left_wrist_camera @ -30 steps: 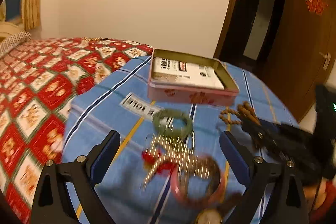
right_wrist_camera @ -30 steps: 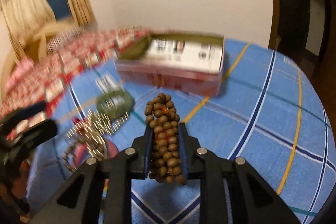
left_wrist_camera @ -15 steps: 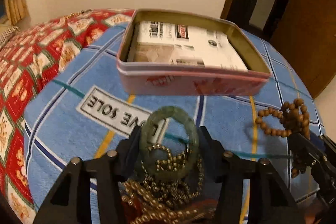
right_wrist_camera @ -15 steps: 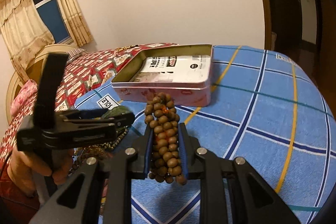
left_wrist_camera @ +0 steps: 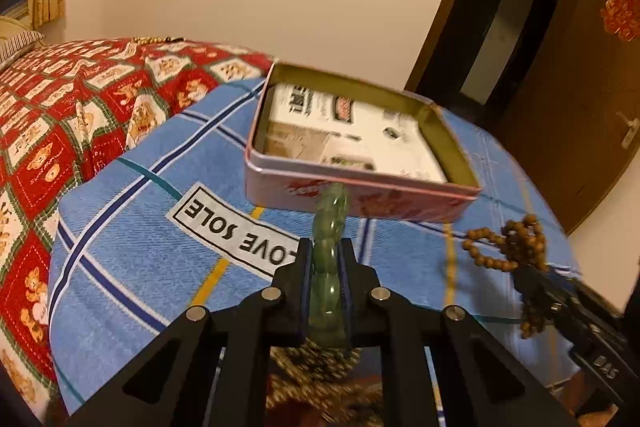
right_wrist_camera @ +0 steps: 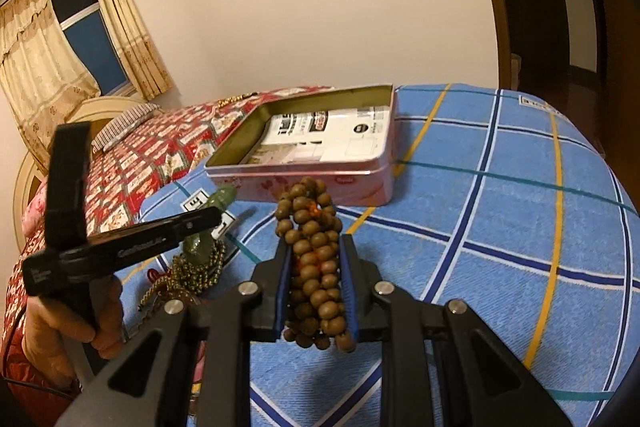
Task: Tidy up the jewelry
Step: 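Grasp the brown wooden bead bracelet with the right tool while the left tool grasps the green jade bangle, then carry both held pieces over the pink tin and open both tools, then grasp the gold wristwatch by its strap with the right tool, then grasp the grey bead bracelet with the left tool while the right tool holds the watch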
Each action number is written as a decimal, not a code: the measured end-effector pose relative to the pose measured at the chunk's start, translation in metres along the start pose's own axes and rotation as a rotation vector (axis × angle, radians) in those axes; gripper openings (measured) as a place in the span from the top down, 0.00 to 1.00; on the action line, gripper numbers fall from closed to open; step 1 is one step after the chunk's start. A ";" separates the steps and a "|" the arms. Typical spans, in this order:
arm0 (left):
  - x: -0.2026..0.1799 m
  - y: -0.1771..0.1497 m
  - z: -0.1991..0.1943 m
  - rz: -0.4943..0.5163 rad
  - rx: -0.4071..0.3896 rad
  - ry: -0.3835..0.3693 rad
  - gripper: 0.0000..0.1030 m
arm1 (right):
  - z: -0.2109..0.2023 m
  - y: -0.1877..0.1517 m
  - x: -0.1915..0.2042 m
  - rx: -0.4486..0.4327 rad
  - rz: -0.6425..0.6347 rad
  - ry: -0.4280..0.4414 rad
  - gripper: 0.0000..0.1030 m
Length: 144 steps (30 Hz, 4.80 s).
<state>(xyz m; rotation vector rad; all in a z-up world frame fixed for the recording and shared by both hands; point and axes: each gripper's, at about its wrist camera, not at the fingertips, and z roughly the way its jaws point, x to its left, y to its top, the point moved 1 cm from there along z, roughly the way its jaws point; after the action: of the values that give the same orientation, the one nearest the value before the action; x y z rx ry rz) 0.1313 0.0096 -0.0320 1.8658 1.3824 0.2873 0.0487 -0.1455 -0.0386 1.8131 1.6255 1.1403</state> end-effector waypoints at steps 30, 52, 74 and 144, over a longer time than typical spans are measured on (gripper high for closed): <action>0.000 0.088 0.081 0.016 -0.037 0.064 0.88 | 0.101 0.083 -0.027 -0.023 0.107 -0.030 0.75; 0.020 0.036 -0.027 0.032 -0.129 0.247 0.33 | 0.059 0.081 -0.028 -0.169 0.068 -0.161 0.33; 0.055 -0.090 -0.113 0.032 -0.045 0.248 0.33 | -0.008 -0.041 0.064 0.293 -0.330 0.291 0.33; -0.004 -0.089 -0.046 0.124 0.077 0.129 0.87 | 0.008 0.005 0.016 0.071 -0.083 0.100 0.62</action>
<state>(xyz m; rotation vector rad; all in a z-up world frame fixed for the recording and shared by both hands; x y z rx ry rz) 0.0394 0.0361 -0.0616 2.0311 1.3823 0.4286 0.0578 -0.1292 -0.0349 1.7396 1.8019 1.1665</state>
